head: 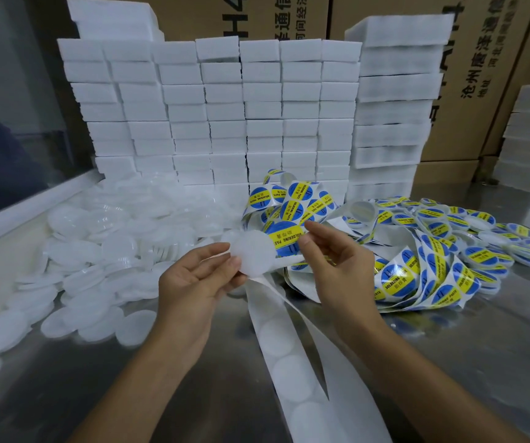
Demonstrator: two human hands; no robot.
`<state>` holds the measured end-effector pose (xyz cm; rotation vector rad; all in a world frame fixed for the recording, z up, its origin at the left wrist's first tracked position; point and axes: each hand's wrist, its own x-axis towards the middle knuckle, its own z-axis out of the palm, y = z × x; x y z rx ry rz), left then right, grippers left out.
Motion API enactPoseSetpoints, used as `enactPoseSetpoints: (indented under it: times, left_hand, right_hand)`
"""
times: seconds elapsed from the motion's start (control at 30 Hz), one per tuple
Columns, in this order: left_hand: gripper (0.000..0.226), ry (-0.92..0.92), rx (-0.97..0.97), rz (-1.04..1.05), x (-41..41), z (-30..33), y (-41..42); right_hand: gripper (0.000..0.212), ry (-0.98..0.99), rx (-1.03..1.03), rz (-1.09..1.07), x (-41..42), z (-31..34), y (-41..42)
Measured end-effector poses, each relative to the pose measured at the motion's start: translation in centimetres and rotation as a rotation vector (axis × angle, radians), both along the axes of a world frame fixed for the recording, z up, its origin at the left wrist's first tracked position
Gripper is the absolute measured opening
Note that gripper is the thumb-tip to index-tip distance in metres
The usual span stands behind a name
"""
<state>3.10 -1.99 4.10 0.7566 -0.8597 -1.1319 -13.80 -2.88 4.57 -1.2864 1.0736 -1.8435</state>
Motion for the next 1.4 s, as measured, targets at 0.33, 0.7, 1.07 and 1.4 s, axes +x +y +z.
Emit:
enactPoseSetpoints:
  times: [0.33,0.7,1.07,1.4]
  left_hand:
    - [0.025,0.031,0.054,0.005,0.5,-0.4,-0.2]
    - [0.031,0.027,0.051,-0.016,0.4,-0.1,-0.1]
    - [0.030,-0.020,0.046,-0.035,0.4,0.0,0.1]
    - [0.021,-0.061,0.034,-0.037,0.4,0.1,0.2]
  right_hand:
    - [0.005,-0.046,0.075,0.057,-0.8,0.6,-0.1]
    - [0.007,-0.032,0.092,0.269,0.5,0.5,1.0]
    - [0.009,0.000,0.089,0.290,0.7,0.3,1.2]
    - [0.012,0.044,0.074,0.270,0.6,0.2,1.1]
